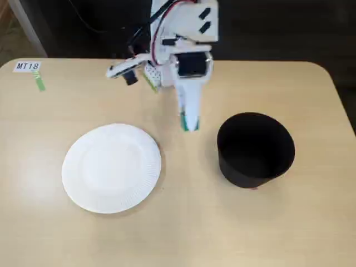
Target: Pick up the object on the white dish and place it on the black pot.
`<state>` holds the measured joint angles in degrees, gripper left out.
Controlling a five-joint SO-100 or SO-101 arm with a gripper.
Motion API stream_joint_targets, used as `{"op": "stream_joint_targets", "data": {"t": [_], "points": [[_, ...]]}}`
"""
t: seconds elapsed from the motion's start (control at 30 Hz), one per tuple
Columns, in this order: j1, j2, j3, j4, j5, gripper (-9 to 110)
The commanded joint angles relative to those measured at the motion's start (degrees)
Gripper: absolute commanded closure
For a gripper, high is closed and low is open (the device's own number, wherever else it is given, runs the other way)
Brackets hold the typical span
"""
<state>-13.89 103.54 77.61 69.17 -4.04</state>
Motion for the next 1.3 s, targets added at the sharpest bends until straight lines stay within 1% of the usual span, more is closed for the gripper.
{"op": "stream_joint_targets", "data": {"t": [0.0,0.13,0.33,0.6,0.83,1.03,1.17,1.27], "points": [[-6.68,4.92,7.82,-7.65,2.02,101],[-11.07,8.79,21.62,-16.96,3.43,101],[-15.29,9.23,32.96,-27.25,3.96,101],[-18.28,6.06,35.51,-32.61,3.69,101],[-19.95,2.99,35.68,-33.84,3.87,101],[-20.39,2.55,36.39,-33.57,1.32,78],[-19.69,3.60,36.47,-33.31,0.44,70],[-18.98,4.48,36.47,-33.05,0.26,70]]}}
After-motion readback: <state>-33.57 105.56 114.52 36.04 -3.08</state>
